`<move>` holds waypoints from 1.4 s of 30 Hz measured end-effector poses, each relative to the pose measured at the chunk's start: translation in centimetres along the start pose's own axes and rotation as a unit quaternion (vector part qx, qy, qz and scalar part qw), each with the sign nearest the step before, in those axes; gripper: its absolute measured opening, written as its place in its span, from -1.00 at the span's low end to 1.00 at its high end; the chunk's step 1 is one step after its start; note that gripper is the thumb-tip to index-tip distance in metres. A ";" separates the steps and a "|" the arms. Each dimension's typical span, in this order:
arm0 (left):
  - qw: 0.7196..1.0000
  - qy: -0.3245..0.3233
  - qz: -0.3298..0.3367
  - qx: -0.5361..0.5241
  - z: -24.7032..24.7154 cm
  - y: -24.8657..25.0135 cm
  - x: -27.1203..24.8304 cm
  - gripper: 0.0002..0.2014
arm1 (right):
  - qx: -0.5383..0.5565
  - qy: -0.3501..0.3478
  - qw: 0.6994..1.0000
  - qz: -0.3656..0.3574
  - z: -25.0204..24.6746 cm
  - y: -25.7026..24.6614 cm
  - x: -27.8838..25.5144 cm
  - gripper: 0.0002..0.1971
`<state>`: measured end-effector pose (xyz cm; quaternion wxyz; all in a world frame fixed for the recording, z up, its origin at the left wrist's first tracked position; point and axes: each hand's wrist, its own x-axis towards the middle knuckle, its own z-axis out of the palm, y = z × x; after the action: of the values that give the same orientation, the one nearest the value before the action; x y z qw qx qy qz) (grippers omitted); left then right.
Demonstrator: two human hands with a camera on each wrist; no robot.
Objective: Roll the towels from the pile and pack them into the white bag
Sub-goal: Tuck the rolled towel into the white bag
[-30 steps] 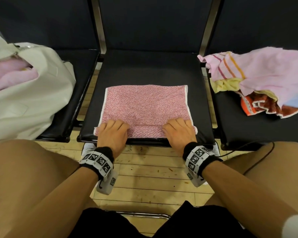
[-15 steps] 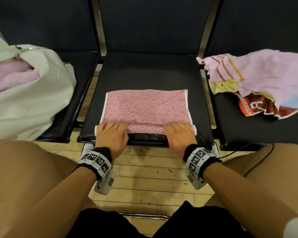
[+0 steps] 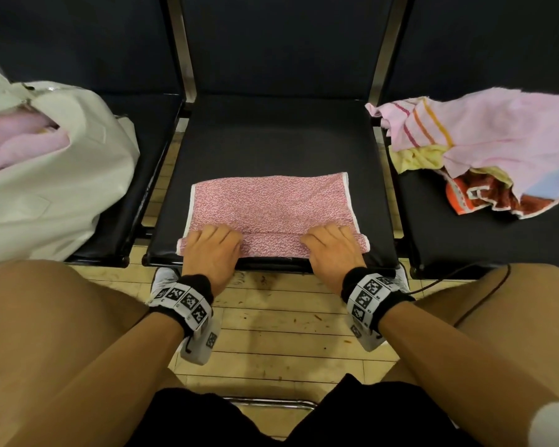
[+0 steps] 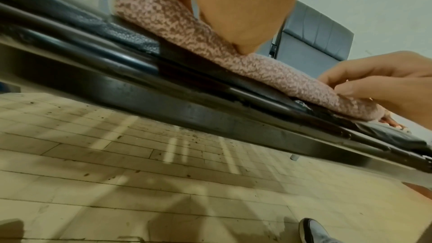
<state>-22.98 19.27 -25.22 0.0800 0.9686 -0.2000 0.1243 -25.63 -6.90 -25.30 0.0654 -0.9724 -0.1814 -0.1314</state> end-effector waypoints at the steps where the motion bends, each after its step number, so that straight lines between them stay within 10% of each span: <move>1: 1.000 -0.006 -0.004 -0.010 0.0 0.0 -0.1 -0.71 | 0.008 -0.017 1.000 0.008 -0.2 -0.1 -0.1 -0.64; 18: 0.997 -0.061 -0.041 -0.025 -0.2 0.3 -0.2 -0.56 | 0.088 -0.090 0.990 0.068 -1.5 0.0 0.4 -0.77; 32: 1.000 -0.003 -0.018 -0.002 -0.1 0.2 0.1 -0.86 | 0.054 -0.017 0.998 0.039 -0.4 0.2 0.2 -0.67; 42: 0.999 -0.026 -0.023 -0.008 0.1 0.0 0.5 -0.59 | 0.041 -0.021 0.997 0.056 -0.3 0.4 0.4 -0.66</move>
<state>-22.57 19.04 -25.22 0.0853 0.9751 -0.1811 0.0953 -25.16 -7.14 -24.96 0.1086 -0.9801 -0.1328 -0.0996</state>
